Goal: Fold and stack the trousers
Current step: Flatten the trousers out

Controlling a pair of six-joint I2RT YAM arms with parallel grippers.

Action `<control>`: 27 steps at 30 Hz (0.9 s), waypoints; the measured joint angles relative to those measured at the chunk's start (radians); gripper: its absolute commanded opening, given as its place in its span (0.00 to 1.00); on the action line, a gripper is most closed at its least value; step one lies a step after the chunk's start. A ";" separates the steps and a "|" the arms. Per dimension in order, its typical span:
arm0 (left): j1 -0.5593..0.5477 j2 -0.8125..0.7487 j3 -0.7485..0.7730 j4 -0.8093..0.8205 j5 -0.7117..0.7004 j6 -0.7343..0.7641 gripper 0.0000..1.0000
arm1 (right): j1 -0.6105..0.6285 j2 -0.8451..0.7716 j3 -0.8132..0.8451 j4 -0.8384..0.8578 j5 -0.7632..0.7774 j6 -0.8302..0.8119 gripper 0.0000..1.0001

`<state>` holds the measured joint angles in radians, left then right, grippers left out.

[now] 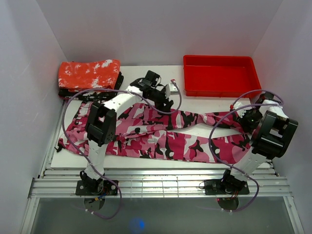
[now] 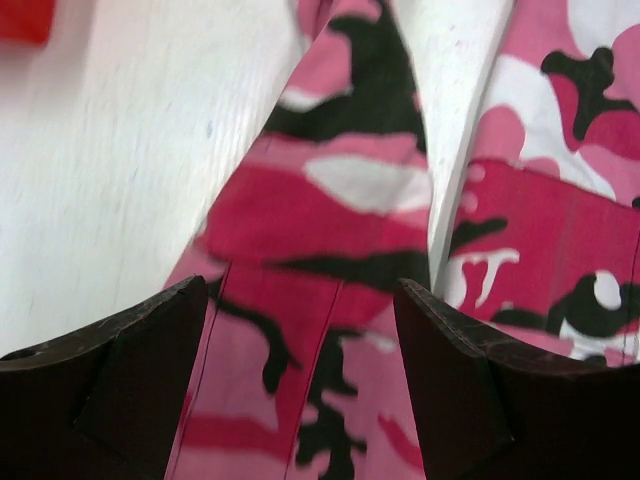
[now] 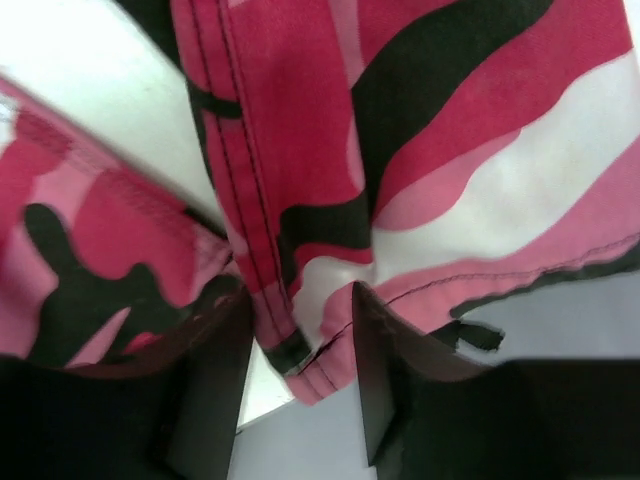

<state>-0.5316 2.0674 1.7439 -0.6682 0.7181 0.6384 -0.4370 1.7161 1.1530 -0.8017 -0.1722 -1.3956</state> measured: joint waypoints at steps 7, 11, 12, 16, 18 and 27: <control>-0.154 0.077 0.045 0.171 0.006 0.005 0.84 | -0.008 0.077 0.086 -0.005 -0.010 -0.001 0.08; -0.210 0.133 0.127 0.241 0.003 0.026 0.81 | -0.008 0.077 0.172 -0.048 -0.045 0.010 0.08; -0.221 0.148 0.141 0.262 -0.002 0.031 0.80 | -0.008 0.077 0.192 -0.060 -0.055 0.013 0.08; -0.253 0.201 0.153 0.344 -0.034 0.043 0.75 | -0.008 0.077 0.258 -0.123 -0.090 0.027 0.08; -0.267 0.230 0.156 0.359 -0.053 0.055 0.72 | -0.008 0.077 0.278 -0.147 -0.102 0.031 0.08; -0.333 0.283 0.108 0.438 -0.154 0.123 0.00 | -0.008 0.089 0.401 -0.263 -0.135 0.095 0.08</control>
<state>-0.8642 2.3508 1.8519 -0.2302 0.5640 0.7616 -0.4450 1.8053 1.5539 -1.0645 -0.3069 -1.3010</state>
